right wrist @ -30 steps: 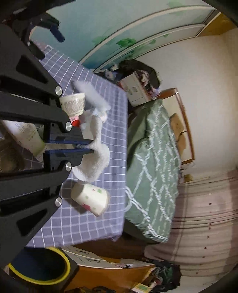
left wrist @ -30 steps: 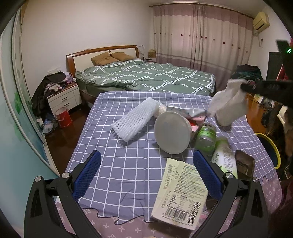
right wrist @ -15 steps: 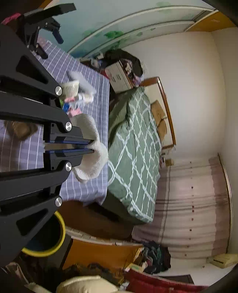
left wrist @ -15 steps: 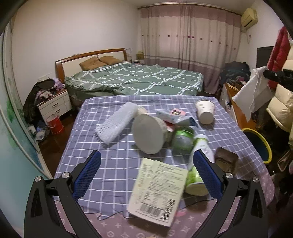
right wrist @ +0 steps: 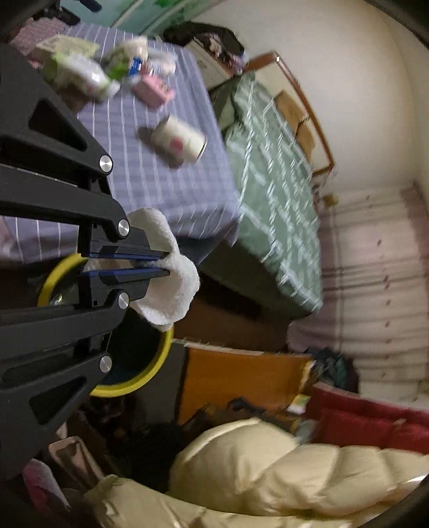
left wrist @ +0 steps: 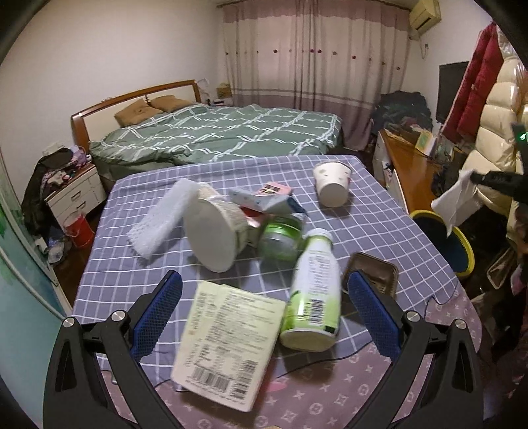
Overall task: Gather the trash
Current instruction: 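Carry the white cloth with the right tool into the yellow-rimmed bin and open, then close the left tool on the green-lidded clear plastic jar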
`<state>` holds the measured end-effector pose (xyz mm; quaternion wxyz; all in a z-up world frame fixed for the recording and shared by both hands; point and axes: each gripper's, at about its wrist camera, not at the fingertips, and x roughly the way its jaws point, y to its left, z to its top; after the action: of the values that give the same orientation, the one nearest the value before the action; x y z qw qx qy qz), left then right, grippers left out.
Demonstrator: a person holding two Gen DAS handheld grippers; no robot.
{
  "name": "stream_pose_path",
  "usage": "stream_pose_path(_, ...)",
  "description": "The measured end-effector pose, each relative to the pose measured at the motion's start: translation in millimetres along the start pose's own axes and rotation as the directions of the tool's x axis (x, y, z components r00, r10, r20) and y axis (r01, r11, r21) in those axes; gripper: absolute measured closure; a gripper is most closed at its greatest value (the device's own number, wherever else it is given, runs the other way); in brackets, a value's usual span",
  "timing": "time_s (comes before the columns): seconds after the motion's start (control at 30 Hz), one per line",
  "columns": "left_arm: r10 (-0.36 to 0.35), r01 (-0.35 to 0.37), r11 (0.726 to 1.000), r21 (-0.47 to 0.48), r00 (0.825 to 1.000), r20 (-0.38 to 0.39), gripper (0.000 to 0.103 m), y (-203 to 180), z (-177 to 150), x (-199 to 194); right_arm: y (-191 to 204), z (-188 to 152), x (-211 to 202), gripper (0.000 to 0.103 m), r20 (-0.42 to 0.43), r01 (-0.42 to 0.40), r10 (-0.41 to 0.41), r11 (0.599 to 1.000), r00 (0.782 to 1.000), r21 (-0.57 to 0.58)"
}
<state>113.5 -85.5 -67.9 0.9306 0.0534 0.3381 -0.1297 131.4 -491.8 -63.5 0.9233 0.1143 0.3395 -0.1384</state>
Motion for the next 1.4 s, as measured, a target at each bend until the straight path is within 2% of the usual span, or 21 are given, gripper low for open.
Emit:
stream_pose_path(0.07, -0.006, 0.006, 1.0, 0.01, 1.0, -0.008, 0.004, -7.2, -0.1, 4.1, -11.5, -7.2, 17.5, 0.092, -0.043, 0.032, -0.032, 0.999, 0.999, 0.017)
stream_pose_path(0.13, -0.013, 0.013, 1.0, 0.017, 1.0, -0.016, 0.004, -12.5, -0.1, 8.0, -21.0, -11.3, 31.7, 0.073, -0.079, 0.054, -0.051, 0.998, 0.996, 0.036)
stream_pose_path(0.3, -0.022, 0.024, 0.999, 0.039, 0.999, -0.037, 0.004, -23.4, -1.4, 17.1, -39.7, -20.9, 45.4, 0.067, -0.104, 0.073, -0.066, 0.995, 0.992, 0.062)
stream_pose_path(0.43, -0.038, 0.042, 0.997, 0.064, 0.997, -0.065, 0.004, -29.1, -4.9, 28.8, -40.2, -22.3, 42.3, 0.057, -0.092, 0.073, -0.067, 0.996, 0.994, 0.057)
stream_pose_path(0.73, -0.067, 0.081, 0.991, 0.106, 0.989, -0.129, 0.005, -32.6, -15.1, 56.4, -27.9, -27.4, 37.3, 0.057, -0.088, 0.033, -0.028, 0.998, 0.996, 0.048)
stream_pose_path(0.87, -0.09, 0.112, 0.984, 0.138, 0.983, -0.159, 0.019, -36.3, -20.5, 63.4, -22.6, -28.2, 35.9, 0.057, -0.087, 0.018, -0.014, 0.999, 0.996, 0.041)
stream_pose_path(1.03, -0.118, 0.145, 0.981, 0.13, 0.973, -0.199, 0.031, -34.5, -25.5, 73.1, -17.6, -30.5, 35.2, 0.057, -0.087, 0.002, 0.002, 0.999, 0.996, 0.038)
stream_pose_path(1.3, -0.081, 0.113, 0.977, 0.18, 0.981, -0.175, 0.041, -40.8, -26.4, 73.2, -17.1, -35.7, 36.6, 0.057, -0.093, -0.02, 0.025, 0.998, 0.995, 0.052)
stream_pose_path(1.4, -0.107, 0.138, 0.974, 0.18, 0.979, -0.172, 0.048, -43.8, -26.0, 70.4, -18.7, -38.7, 37.2, 0.057, -0.095, -0.026, 0.032, 0.998, 0.995, 0.063)
